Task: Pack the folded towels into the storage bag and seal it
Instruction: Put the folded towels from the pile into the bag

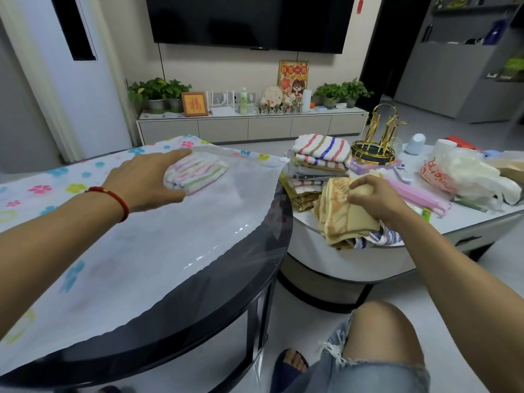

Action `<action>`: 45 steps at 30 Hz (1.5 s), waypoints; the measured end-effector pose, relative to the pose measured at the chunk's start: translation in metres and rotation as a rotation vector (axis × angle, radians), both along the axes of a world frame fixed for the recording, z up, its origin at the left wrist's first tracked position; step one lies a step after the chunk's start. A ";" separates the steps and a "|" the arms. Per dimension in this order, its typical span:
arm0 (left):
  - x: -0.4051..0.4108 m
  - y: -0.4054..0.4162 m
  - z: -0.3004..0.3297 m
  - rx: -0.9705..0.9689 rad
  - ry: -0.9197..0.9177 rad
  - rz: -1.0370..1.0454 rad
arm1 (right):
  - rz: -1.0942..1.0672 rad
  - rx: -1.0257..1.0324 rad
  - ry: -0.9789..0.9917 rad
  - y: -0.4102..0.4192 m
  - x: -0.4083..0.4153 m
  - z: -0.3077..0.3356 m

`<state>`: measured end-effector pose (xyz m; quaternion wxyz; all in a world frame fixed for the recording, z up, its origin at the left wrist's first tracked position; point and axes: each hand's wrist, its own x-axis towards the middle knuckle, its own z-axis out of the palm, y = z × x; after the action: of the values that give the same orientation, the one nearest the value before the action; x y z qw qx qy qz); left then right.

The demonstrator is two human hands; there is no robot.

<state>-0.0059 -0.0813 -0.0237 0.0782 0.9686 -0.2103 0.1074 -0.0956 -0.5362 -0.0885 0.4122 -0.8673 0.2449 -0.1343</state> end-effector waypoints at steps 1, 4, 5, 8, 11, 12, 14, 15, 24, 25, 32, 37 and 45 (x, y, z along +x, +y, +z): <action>0.000 0.002 0.003 0.000 0.000 -0.003 | 0.054 0.082 -0.027 0.009 -0.004 0.009; 0.003 0.008 0.019 0.029 -0.008 -0.005 | 0.292 0.302 -0.079 0.049 -0.015 0.037; 0.004 0.011 0.024 0.042 -0.011 -0.005 | 0.383 0.419 -0.079 0.068 -0.017 0.043; 0.009 0.019 0.037 0.053 0.002 0.004 | 0.638 0.741 -0.037 0.138 -0.006 0.042; 0.015 0.025 0.047 -0.028 0.016 0.019 | 0.739 0.885 -0.110 0.222 0.032 0.026; 0.017 0.026 0.051 -0.059 0.022 0.021 | 0.713 0.937 -0.173 0.250 0.047 0.020; 0.021 0.029 0.056 -0.104 0.028 0.013 | 0.617 1.044 -0.276 0.299 0.077 0.004; 0.023 0.030 0.058 -0.115 0.021 0.007 | 0.560 1.048 -0.276 0.319 0.091 -0.006; 0.029 0.034 0.073 -0.071 -0.036 -0.051 | 0.471 0.385 0.032 0.403 0.154 -0.092; 0.029 0.035 0.073 -0.063 -0.042 -0.061 | 0.474 0.357 0.026 0.409 0.162 -0.092; 0.029 0.041 0.071 -0.059 -0.058 -0.058 | 0.620 0.245 0.140 0.427 0.206 -0.073; 0.030 0.049 0.074 -0.080 -0.079 -0.060 | 0.681 -0.639 -0.039 0.434 0.181 -0.095; 0.024 0.044 0.059 -0.011 -0.034 -0.085 | 0.948 -0.662 0.066 0.424 0.185 -0.079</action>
<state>0.0176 -0.0373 0.0350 0.0845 0.9563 -0.2519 0.1218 0.0893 -0.1126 -0.1673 0.1261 -0.9687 -0.2125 0.0227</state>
